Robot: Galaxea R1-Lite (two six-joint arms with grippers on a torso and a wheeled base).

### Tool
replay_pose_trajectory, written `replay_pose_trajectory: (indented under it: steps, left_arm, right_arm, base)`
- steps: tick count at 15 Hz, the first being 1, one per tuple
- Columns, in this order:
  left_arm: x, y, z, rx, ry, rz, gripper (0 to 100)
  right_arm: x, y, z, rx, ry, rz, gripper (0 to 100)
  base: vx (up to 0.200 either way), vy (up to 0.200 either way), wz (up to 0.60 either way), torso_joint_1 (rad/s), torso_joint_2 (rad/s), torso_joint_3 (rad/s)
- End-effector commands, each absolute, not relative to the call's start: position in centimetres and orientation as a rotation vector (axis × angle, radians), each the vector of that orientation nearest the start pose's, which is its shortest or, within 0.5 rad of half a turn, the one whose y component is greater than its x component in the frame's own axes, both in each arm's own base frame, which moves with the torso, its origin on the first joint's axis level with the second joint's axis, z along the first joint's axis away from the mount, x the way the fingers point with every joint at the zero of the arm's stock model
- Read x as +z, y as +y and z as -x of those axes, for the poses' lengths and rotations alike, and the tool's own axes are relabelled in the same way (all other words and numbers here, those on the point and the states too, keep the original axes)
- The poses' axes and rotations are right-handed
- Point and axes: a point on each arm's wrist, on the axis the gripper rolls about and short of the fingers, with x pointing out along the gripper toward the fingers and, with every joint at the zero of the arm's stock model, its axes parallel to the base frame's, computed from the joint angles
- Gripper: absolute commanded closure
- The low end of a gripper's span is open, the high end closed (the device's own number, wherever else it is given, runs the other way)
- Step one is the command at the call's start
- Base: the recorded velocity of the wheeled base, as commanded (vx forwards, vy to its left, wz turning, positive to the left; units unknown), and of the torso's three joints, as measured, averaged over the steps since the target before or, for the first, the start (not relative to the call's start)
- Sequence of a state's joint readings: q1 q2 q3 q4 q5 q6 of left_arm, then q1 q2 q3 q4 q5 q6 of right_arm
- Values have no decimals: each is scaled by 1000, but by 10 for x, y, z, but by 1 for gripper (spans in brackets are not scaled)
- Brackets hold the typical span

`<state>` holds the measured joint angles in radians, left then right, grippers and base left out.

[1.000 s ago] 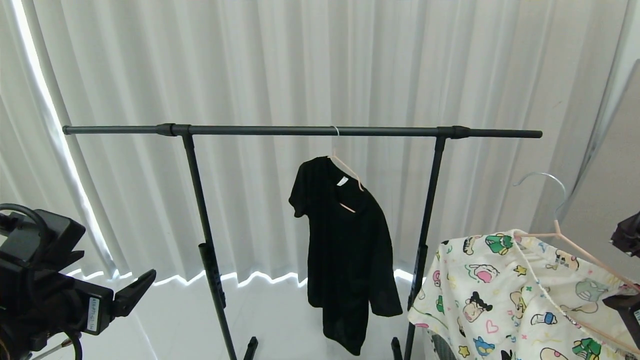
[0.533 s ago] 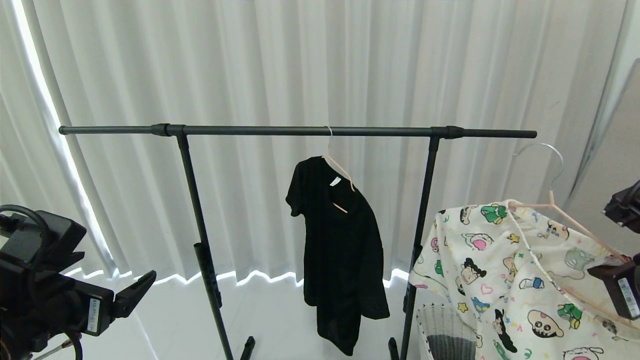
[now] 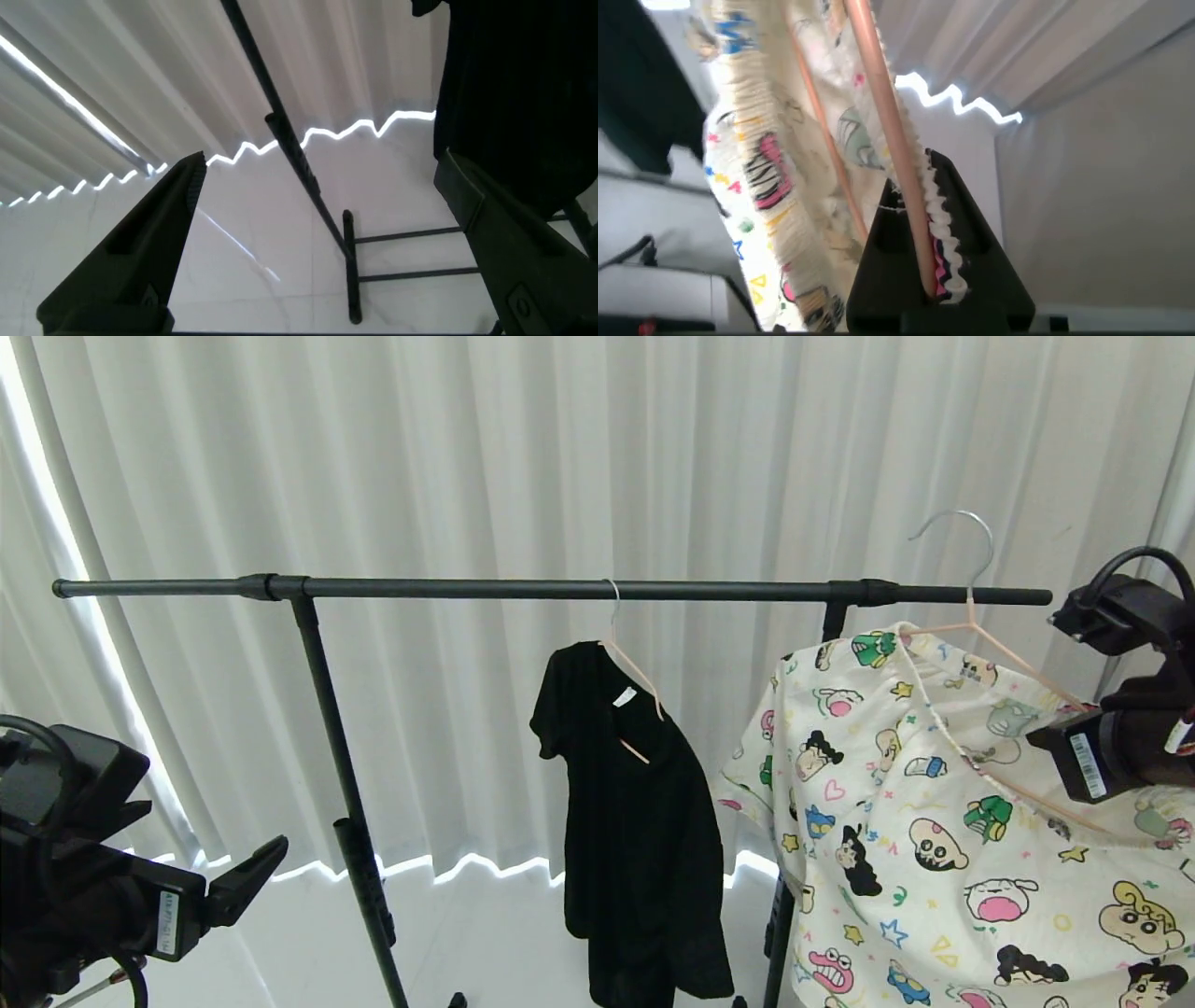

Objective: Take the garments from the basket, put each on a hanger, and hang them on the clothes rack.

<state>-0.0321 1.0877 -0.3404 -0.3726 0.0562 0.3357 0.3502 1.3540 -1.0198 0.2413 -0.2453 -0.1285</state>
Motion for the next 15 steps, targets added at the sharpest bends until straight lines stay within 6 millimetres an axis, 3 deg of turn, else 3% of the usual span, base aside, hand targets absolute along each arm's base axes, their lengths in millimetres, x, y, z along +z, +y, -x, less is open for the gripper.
replay_pose_trajectory:
  steps: [1,8,13,15]
  left_arm:
    - [166,-3,-134,-38,369,-348,0]
    - [168,-3,-131,-36,352,-348,0]
    - [169,-3,-131,-36,347,-348,0]
    - [169,-3,-131,-36,349,-349,0]
  right_arm:
    - [250,77,-210,163,555,306,100]
    - [247,96,-215,229,564,330,100]
    - [237,102,-224,235,601,342,100]
    - [223,108,-235,218,656,301,100]
  base:
    - [200,0,0,2,2,2]
    - [200,0,0,4,2,0]
    - [0,0,0,0,0,0]
    - [0,0,0,0,0,0]
